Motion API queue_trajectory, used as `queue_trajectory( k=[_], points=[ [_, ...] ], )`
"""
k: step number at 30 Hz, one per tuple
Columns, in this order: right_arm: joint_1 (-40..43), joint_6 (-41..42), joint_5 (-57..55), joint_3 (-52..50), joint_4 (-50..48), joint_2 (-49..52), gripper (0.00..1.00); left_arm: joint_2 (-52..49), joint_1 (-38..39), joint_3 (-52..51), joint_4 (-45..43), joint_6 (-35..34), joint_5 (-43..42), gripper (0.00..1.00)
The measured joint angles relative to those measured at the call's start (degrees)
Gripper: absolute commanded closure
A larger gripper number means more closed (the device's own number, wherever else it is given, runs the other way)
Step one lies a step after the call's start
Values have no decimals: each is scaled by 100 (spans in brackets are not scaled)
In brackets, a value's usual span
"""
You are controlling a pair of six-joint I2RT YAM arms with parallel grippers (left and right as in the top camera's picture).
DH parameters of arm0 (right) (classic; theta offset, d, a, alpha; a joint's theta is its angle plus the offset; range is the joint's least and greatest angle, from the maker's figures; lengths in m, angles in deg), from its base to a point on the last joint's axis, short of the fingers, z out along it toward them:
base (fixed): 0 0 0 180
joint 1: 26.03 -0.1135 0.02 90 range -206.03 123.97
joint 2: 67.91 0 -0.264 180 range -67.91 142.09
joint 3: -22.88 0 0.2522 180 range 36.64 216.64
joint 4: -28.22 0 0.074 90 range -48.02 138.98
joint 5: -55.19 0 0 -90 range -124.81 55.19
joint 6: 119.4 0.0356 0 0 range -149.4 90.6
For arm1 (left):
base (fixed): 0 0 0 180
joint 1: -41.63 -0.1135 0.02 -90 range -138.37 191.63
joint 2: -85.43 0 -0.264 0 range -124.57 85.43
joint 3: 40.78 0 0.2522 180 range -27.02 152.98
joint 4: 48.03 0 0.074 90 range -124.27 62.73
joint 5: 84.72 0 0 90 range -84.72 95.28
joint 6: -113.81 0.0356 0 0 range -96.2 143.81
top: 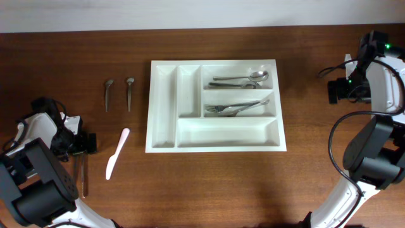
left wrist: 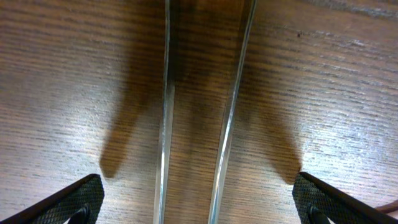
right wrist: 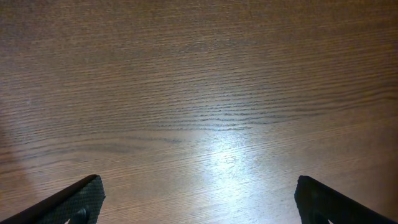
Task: Pack container
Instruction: 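Close the left gripper on the knife handle, then lift the knife and carry it right over the tray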
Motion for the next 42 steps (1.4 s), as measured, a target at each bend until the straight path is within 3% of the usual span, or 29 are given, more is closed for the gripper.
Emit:
queue_trajectory(
  k=[16, 18, 21, 27, 36, 42],
  points=[
    [0, -2, 2, 0, 0, 0, 1, -103, 0, 61, -55, 127, -92, 0],
    [0, -2, 0, 0, 0, 0, 1, -107, 0, 68, -52, 127, -109, 11],
    [0, -4, 0, 0, 0, 0, 1, -118, 2, 76, -59, 136, -127, 48],
    [0, 0, 0, 0, 0, 0, 1, -118, 0, 81, -66, 155, -127, 98],
    [0, 0, 2, 0, 0, 0, 1, -160, 2, 197, 50, -87, -127, 98],
    [0, 4, 2, 0, 0, 0, 1, -387, 63, 1016, 920, -273, -190, 98]
  ],
)
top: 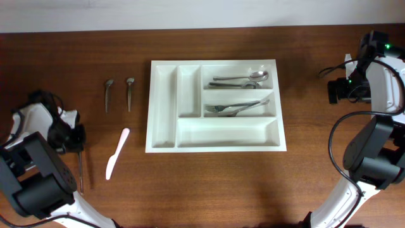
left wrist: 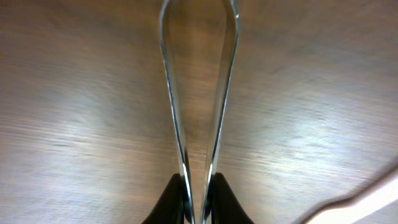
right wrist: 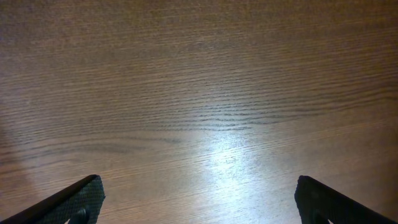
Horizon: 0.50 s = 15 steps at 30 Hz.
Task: Pack container
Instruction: 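Lift the knife and carry it right over the tray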
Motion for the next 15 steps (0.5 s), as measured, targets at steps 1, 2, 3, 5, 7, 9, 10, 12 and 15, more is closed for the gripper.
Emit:
queue_trajectory(
  k=[1, 2, 3, 5, 7, 9, 10, 12, 15],
  points=[
    [-2, -7, -2, 0, 2, 0, 1, -4, 42, 258, 170, -13, -50, 98],
    [0, -7, -2, 0, 0, 0, 1, -4, 87, 501, 299, -15, -111, 98],
    [0, -9, 0, 0, 0, 0, 1, -4, 146, 763, 433, -11, -188, 98],
    [0, -9, -2, 0, 2, 0, 1, -4, 308, 1276, 660, 63, -407, 98],
    [0, -2, -2, 0, 0, 0, 1, -4, 518, 1661, 857, 210, -645, 98],
    [0, -9, 0, 0, 0, 0, 1, -4, 769, 1939, 997, 380, -866, 98],
    [0, -9, 0, 0, 2, 0, 1, -4, 975, 2087, 1086, 518, -994, 98],
    [0, -7, 0, 0, 0, 0, 2, -4, 1314, 2253, 1202, 728, -1163, 98],
    [0, -9, 0, 0, 0, 0, 1, -4, 2057, 2420, 1246, 1086, -1353, 98]
  ],
)
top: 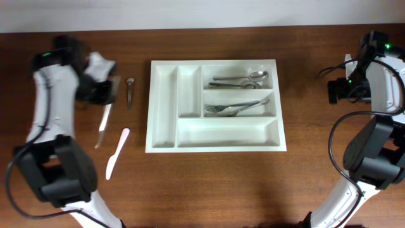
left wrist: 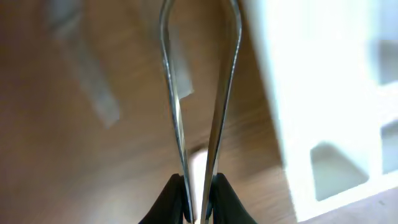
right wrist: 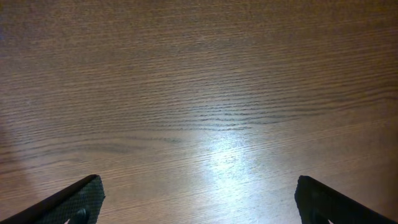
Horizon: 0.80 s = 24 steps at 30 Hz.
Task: Pack container
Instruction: 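Lift the knife and carry it right over the tray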
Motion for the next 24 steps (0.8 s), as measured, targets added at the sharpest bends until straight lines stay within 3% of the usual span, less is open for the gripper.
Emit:
queue_trajectory(
  k=[13, 24],
  points=[
    [0, 4, -2, 0, 0, 0, 1, 0, 3088, 15, -339, 1325, -227, 98],
    [0, 0, 0, 0, 0, 0, 1, 0, 4393, 15, -595, 2090, -234, 98]
  ],
)
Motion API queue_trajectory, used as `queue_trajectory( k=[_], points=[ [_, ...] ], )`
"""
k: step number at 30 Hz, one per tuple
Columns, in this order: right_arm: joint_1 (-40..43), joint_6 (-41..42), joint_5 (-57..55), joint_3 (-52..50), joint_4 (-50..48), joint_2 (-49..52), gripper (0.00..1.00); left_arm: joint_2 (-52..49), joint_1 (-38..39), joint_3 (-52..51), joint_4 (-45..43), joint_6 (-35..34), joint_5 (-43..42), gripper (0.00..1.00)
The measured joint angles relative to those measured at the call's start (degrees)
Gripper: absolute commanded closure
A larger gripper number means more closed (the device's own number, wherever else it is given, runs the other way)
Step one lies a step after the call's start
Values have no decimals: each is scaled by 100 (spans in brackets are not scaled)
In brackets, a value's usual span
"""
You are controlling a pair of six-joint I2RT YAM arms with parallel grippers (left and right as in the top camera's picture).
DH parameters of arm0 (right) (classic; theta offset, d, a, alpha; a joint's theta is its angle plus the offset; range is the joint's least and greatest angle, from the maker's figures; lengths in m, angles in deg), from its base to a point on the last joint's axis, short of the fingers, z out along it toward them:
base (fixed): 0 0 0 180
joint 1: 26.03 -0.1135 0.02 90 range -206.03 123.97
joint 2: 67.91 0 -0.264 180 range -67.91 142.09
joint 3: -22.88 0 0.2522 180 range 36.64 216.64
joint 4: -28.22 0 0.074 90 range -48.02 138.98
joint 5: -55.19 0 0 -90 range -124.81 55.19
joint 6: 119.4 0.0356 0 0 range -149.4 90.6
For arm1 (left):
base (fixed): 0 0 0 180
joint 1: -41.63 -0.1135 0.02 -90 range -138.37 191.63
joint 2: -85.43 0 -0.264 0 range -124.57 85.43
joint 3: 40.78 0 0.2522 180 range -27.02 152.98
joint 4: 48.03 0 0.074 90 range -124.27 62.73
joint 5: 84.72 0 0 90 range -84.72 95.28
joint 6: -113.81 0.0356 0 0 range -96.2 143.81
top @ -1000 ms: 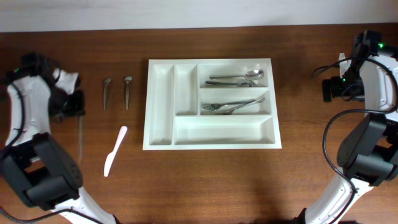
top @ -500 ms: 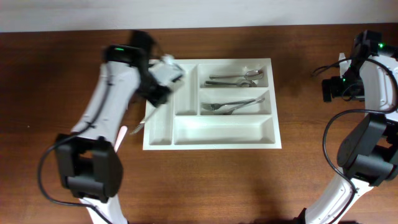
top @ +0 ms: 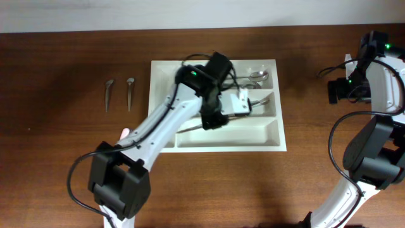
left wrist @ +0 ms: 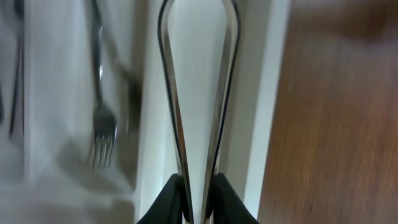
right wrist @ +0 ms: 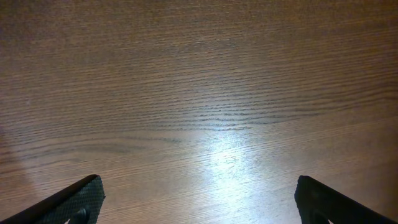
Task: Pack container
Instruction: 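Lift the knife and carry it right over the tray, then lower the knife into the bottom compartment and open the left gripper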
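Note:
The white cutlery tray (top: 163, 107) lies mid-table. My left gripper (left wrist: 198, 194) is shut on two metal knives (left wrist: 171, 93), held side by side and pointing away along the tray's long front compartment (left wrist: 199, 56). From overhead the left gripper (top: 218, 114) hangs over the tray's middle. Forks (left wrist: 102, 134) lie in the compartment beside it, and spoons (top: 243, 78) in the far right one. My right gripper (right wrist: 200, 202) is open over bare wood at the far right.
Two metal spoons (top: 109, 94) (top: 130, 92) lie on the table left of the tray. A white plastic knife (top: 124, 133) peeks out from under my left arm. The right arm (top: 370, 69) stands at the table's right edge.
My left gripper, still shut on the two knives, has moved from above the spoons left of the tray to over the tray's long front compartment. The right arm has not moved.
My left gripper stood open around two knives lying at the table's left edge. Then it was shut on them there. Then it held them above the table near the loose spoons, and now over the tray. The right gripper stayed open throughout.

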Motion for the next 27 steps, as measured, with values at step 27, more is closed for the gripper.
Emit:
queue_trajectory(
  k=[27],
  points=[
    [0, 4, -2, 0, 0, 0, 1, -1071, 278, -2, -531, 501, 0, 75]
  ],
)
